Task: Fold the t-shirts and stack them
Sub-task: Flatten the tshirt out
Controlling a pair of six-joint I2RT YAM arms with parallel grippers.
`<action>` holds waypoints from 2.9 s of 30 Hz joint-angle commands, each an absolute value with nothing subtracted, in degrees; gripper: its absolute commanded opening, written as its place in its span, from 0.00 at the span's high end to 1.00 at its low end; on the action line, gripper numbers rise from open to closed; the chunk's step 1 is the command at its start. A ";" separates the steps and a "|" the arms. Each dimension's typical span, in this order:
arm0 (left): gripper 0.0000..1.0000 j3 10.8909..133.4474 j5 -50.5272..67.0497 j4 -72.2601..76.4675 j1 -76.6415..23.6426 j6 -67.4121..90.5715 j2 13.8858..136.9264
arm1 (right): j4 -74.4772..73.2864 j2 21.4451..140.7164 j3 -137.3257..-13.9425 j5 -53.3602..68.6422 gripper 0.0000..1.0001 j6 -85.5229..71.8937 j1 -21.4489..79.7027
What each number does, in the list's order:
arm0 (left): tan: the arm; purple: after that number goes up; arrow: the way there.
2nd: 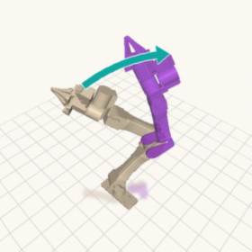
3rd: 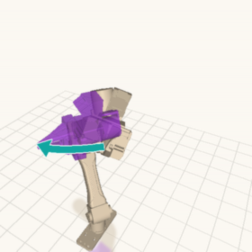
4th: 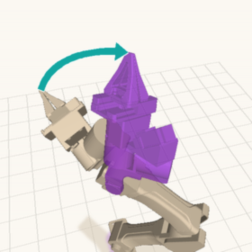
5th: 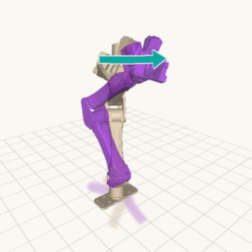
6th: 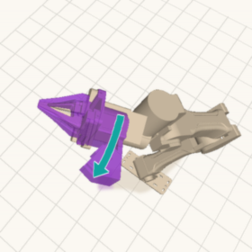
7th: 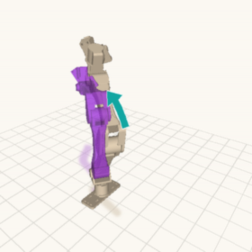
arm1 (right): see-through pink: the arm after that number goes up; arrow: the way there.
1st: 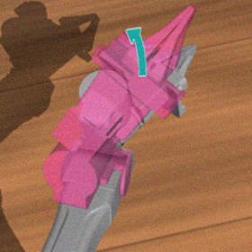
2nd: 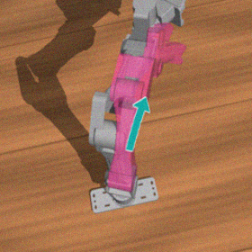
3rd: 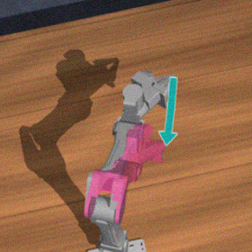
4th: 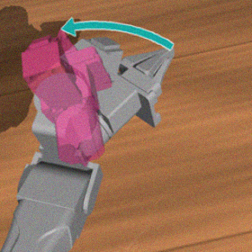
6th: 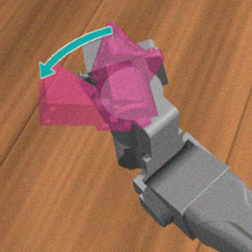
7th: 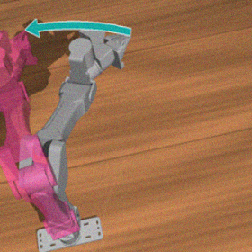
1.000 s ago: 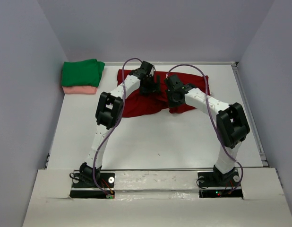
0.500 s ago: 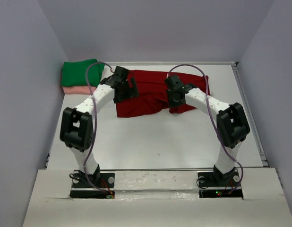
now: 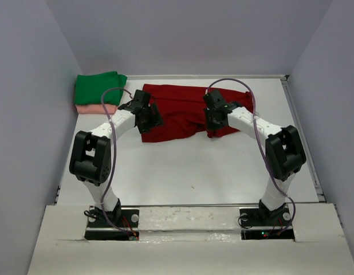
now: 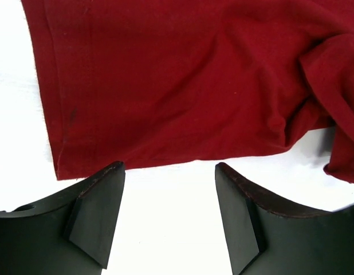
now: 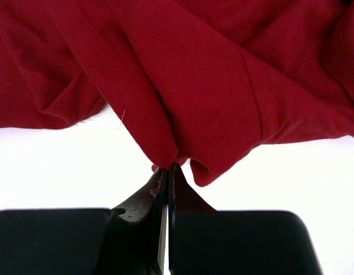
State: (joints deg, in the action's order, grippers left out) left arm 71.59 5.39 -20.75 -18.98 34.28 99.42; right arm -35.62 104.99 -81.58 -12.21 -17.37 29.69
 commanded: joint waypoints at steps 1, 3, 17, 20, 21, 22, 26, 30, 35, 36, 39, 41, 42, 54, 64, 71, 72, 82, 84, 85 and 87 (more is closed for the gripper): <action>0.25 70.49 4.49 -21.34 -17.67 36.82 98.61 | -34.28 101.16 -81.21 -11.95 1.00 -16.70 28.92; 0.25 69.09 3.26 -22.06 -16.88 37.44 98.00 | -34.28 100.55 -80.86 -11.78 1.00 -16.70 28.92; 0.22 63.20 -1.67 -22.76 -13.71 36.56 93.69 | -33.49 100.63 -79.98 -10.55 1.00 -16.61 28.39; 0.23 62.84 -0.88 -21.89 -13.54 36.12 94.04 | -33.31 101.16 -79.98 -10.11 1.00 -16.70 28.39; 0.23 62.75 -0.62 -21.62 -13.54 36.12 94.13 | -33.31 101.16 -79.89 -10.11 1.00 -16.70 28.39; 0.23 62.75 -0.44 -21.19 -13.54 36.04 94.22 | -33.22 101.25 -79.89 -10.02 1.00 -16.70 28.39; 0.26 63.28 -0.26 -20.83 -13.54 36.03 94.92 | -33.22 101.08 -79.54 -9.75 1.00 -16.79 28.39; 0.28 63.72 1.84 -20.13 -13.53 36.04 96.06 | -33.22 100.72 -79.80 -9.93 1.00 -16.70 28.39; 0.32 64.07 2.11 -19.69 -13.53 35.95 96.68 | -33.31 101.07 -79.89 -9.41 1.00 -16.79 28.39; 0.33 64.07 2.28 -19.51 -13.54 35.95 96.94 | -33.31 101.07 -79.89 -9.32 1.00 -16.79 28.39; 0.35 64.07 2.46 -19.16 -13.54 35.86 97.64 | -33.31 101.16 -79.89 -9.32 1.00 -16.70 28.39; 0.36 64.07 2.81 -18.90 -13.53 35.77 97.91 | -33.31 101.16 -79.98 -9.40 1.00 -16.70 28.39; 0.36 63.99 2.99 -18.81 -13.45 35.86 98.17 | -33.31 101.16 -79.98 -9.40 1.00 -16.53 28.39; 0.38 63.46 4.57 -17.93 -13.54 35.86 98.88 | -33.31 101.86 -80.16 -9.14 1.00 -16.52 27.86; 0.80 63.10 5.18 -17.49 -13.54 36.04 99.40 | -33.31 101.87 -79.80 -9.40 1.00 -16.52 27.86; 0.96 63.63 5.36 -17.67 -13.45 35.86 99.93 | -33.31 101.87 -80.07 -9.32 1.00 -16.35 27.86; 1.00 63.72 5.45 -17.84 -13.45 35.86 99.93 | -33.31 101.95 -80.07 -9.23 1.00 -16.35 27.86; 1.00 65.82 2.73 -20.73 -15.02 32.70 92.56 | -33.57 99.15 -79.28 -12.99 1.00 -16.88 27.86; 1.00 68.28 1.41 -23.81 -16.17 30.94 88.52 | -35.15 97.21 -79.80 -15.54 1.00 -16.52 27.86; 1.00 69.86 0.62 -25.73 -16.69 29.72 87.11 | -36.90 96.42 -80.76 -18.60 1.00 -16.18 27.34; 1.00 71.53 -2.28 -27.59 -16.96 28.66 82.73 | -38.40 94.67 -81.56 -21.26 1.00 -15.65 26.72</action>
